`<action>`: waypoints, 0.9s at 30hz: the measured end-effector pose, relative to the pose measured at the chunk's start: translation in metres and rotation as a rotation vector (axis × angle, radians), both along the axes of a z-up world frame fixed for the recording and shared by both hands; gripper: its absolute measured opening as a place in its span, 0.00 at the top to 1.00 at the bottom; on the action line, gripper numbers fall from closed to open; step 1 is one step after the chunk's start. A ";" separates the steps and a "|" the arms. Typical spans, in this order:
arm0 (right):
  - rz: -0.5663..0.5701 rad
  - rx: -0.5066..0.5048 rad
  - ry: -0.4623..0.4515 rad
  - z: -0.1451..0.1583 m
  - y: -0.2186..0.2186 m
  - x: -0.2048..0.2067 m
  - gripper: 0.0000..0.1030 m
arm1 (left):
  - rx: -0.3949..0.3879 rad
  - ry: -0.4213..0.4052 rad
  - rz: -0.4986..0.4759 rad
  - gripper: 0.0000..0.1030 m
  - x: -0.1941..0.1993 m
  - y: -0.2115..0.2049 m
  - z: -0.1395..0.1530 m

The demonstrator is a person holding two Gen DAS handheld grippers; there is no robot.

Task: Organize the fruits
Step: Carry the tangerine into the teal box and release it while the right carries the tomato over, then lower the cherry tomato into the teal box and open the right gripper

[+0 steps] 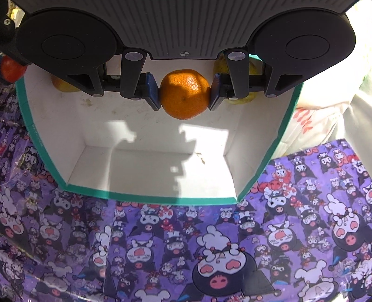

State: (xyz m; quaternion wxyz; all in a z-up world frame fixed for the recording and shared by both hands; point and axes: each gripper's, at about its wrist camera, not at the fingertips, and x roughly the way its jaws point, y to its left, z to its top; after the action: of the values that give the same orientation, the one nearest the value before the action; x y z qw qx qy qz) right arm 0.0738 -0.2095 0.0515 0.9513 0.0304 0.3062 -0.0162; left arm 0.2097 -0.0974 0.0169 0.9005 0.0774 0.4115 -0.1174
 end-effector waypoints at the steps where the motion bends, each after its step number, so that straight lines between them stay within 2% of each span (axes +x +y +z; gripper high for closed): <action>1: -0.002 0.001 0.001 0.000 0.000 0.000 0.77 | 0.002 0.000 0.000 0.52 0.001 0.000 -0.002; 6: -0.007 0.000 0.002 -0.001 -0.001 0.002 0.77 | 0.015 -0.026 -0.013 0.49 -0.001 -0.003 -0.003; 7: -0.008 -0.003 0.003 -0.001 -0.001 0.002 0.77 | 0.013 -0.035 -0.016 0.47 -0.002 -0.003 -0.001; 9: -0.013 -0.002 -0.001 0.000 -0.002 0.003 0.77 | 0.003 -0.060 -0.019 0.32 -0.005 -0.003 0.003; 11: -0.016 -0.003 -0.002 0.000 -0.002 0.003 0.77 | 0.000 -0.087 -0.012 0.29 -0.009 -0.001 0.009; 16: -0.027 -0.008 -0.008 0.000 -0.004 0.005 0.77 | -0.020 -0.101 0.011 0.28 -0.027 0.010 0.024; 22: -0.048 -0.010 0.005 -0.007 -0.007 0.015 0.76 | -0.087 -0.096 0.113 0.22 -0.070 0.040 0.039; 27: -0.057 -0.024 0.013 -0.016 -0.006 0.026 0.76 | -0.082 -0.100 0.154 0.20 -0.101 0.049 0.039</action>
State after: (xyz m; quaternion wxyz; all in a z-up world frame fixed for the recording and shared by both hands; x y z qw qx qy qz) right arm 0.1002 -0.2157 0.0359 0.9487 0.0278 0.3114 -0.0472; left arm 0.1087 -0.0482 0.0562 0.9286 0.0143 0.3658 -0.0603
